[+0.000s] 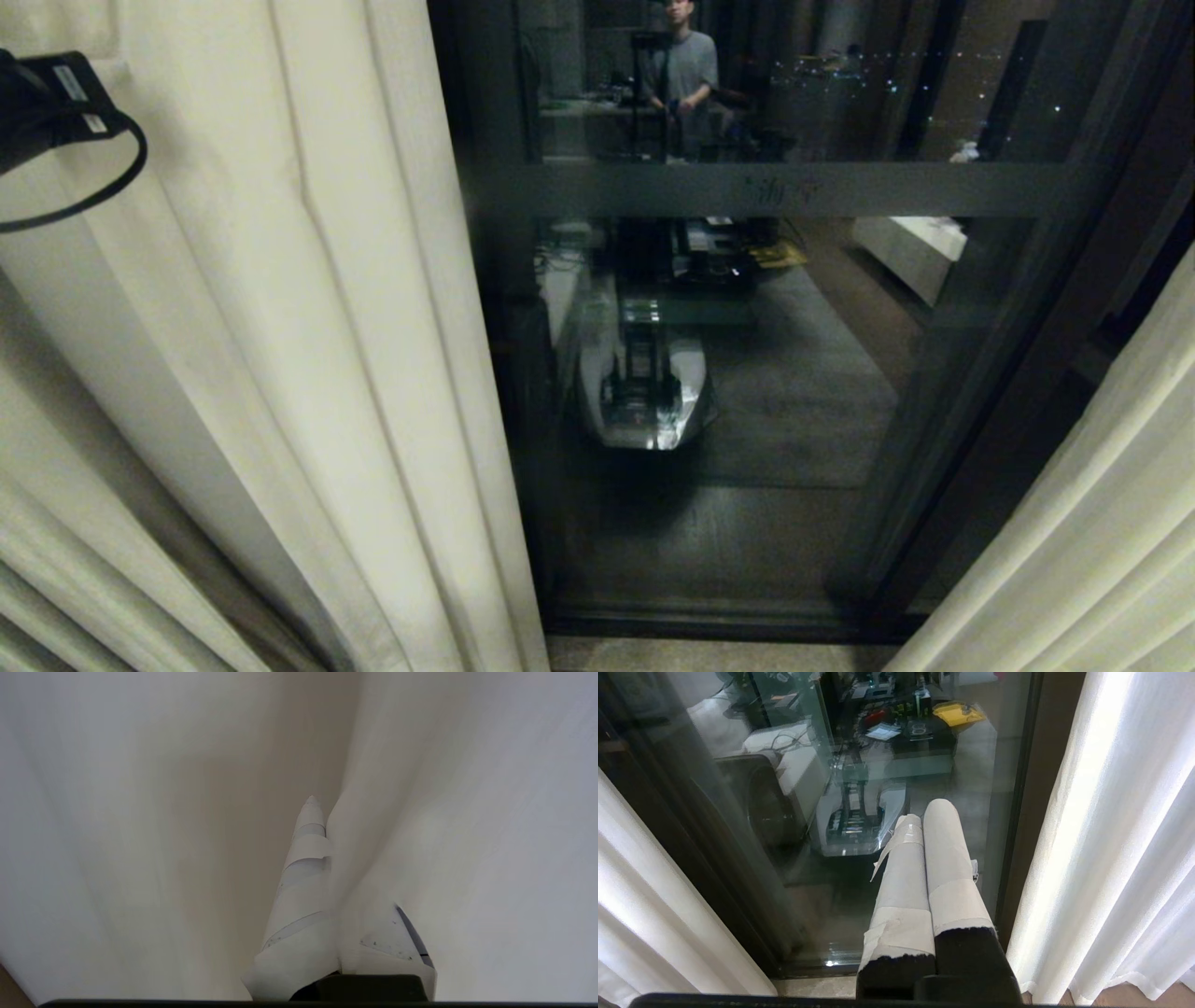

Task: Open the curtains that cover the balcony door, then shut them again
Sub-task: Pull the inner curtains open on both sides

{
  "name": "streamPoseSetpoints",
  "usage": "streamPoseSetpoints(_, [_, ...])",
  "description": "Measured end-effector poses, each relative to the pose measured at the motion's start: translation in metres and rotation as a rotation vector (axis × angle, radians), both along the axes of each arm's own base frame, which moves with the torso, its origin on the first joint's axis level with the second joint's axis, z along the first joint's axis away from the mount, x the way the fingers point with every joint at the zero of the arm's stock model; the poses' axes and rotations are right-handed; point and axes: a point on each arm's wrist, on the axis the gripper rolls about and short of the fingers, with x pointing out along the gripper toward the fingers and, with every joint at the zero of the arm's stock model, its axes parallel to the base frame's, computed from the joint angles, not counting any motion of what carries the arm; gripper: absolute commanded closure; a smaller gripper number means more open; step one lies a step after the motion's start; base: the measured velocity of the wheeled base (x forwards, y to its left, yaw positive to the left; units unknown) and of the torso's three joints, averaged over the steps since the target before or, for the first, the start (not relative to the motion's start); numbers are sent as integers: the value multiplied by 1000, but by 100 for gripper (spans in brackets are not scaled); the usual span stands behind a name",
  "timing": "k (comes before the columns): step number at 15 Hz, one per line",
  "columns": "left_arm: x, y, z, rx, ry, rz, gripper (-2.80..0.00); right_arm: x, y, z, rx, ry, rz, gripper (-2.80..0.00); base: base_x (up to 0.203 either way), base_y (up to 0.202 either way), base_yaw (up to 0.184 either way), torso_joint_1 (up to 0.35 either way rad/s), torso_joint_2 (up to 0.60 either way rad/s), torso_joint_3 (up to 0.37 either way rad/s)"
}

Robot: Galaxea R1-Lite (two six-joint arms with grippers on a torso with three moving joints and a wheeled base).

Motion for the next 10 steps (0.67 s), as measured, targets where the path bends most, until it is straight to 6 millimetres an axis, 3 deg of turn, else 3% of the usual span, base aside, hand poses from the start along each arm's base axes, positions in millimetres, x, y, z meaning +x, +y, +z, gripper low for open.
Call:
streamPoseSetpoints(5, [8, 41, -7, 0, 21, -8, 0, 0, 0, 0, 0, 0, 0, 0, 0, 0, 0, 0, 0, 0])
streamPoseSetpoints(10, [18, 103, -8, 12, 21, 9, 0, 0, 0, 0, 0, 0, 1, 0, 0, 0, 0, 0, 0, 0])
